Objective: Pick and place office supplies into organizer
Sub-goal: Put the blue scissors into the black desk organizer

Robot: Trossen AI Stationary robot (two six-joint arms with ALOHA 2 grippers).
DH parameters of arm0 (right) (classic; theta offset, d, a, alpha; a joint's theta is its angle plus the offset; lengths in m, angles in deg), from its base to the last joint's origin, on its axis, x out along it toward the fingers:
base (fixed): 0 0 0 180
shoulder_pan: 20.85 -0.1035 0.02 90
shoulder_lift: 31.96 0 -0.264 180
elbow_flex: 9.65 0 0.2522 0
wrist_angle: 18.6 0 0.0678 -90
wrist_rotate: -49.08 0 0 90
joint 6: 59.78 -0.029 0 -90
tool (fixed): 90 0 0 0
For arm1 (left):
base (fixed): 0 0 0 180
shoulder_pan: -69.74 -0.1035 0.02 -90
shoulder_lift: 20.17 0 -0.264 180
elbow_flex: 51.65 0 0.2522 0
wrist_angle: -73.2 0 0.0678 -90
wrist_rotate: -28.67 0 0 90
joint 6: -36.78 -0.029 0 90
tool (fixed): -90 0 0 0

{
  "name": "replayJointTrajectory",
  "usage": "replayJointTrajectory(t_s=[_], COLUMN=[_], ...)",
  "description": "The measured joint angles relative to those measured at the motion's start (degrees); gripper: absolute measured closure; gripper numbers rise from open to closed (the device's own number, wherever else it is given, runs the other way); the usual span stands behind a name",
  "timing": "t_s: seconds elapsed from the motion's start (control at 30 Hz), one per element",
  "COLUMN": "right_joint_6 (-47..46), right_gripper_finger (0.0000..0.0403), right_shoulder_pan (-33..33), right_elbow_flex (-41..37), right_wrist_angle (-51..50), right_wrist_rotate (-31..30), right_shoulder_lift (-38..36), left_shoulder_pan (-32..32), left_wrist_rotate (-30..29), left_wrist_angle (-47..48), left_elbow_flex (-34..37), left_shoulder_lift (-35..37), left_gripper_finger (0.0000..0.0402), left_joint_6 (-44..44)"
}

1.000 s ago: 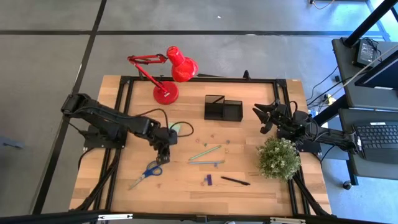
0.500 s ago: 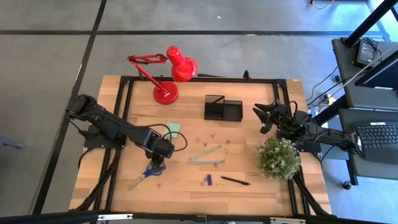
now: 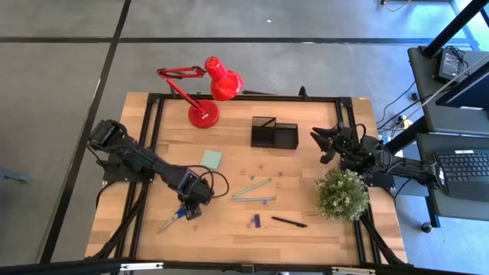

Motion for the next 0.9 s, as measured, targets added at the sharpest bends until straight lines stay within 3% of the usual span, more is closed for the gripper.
replayJointTrajectory(t_s=[0.37, 0.9], right_joint_6=[-0.8, -1.5], right_gripper_finger=[0.0276, 0.0276], right_shoulder_pan=[0.0, 0.0], right_elbow_flex=[0.0, 0.0], right_wrist_angle=[0.1, -2.6], right_wrist_rotate=[0.0, 0.0], right_shoulder_lift=[0.0, 0.0], left_shoulder_pan=[2.9, 4.4], left_wrist_rotate=[-3.9, -6.2], left_wrist_angle=[-5.4, -3.6], left_elbow_flex=[0.0, 0.0], left_shoulder_lift=[0.0, -1.5], left_gripper_finger=[0.0249, 0.0249], left_joint_6=[1.5, 9.8])
